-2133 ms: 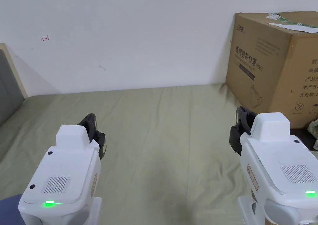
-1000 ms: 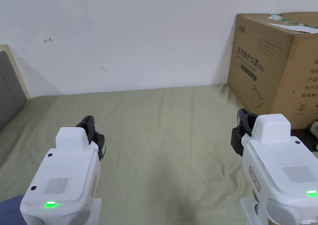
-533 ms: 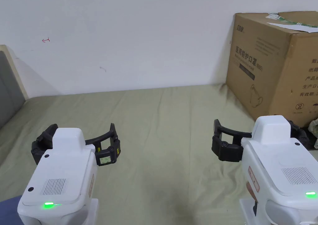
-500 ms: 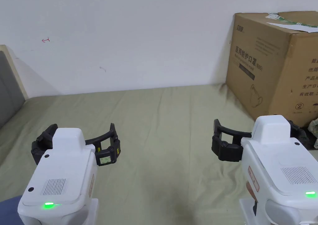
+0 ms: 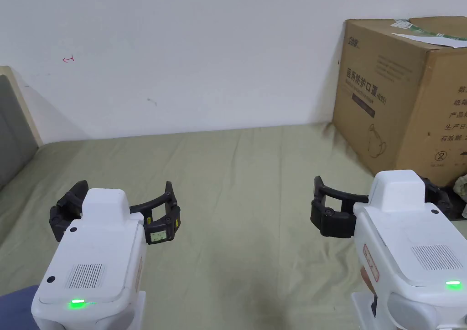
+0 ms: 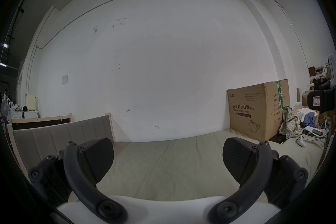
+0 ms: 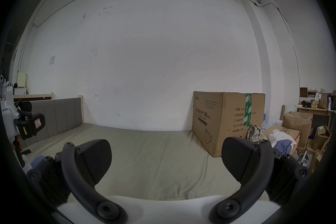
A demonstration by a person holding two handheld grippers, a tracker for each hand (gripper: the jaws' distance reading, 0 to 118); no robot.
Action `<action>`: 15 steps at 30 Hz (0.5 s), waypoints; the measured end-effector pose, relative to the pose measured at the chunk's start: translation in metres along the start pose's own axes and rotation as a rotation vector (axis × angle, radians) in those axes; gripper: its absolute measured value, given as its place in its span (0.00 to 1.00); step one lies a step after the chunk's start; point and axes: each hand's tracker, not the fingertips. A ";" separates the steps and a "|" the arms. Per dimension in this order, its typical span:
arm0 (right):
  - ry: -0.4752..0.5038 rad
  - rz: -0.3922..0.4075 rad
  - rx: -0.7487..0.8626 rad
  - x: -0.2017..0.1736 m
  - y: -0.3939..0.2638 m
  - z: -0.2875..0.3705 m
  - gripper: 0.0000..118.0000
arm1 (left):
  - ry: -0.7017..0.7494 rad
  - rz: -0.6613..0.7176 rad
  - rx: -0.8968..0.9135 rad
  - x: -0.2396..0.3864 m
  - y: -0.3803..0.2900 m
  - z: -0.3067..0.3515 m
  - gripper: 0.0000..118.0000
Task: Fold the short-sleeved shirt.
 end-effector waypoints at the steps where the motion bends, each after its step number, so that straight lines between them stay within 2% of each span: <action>1: -0.001 0.001 0.000 0.000 0.000 0.000 1.00 | 0.000 0.000 0.000 0.000 0.000 0.000 1.00; 15: 0.006 0.005 -0.001 -0.003 -0.001 -0.001 1.00 | 0.000 -0.006 0.003 -0.002 -0.002 0.001 1.00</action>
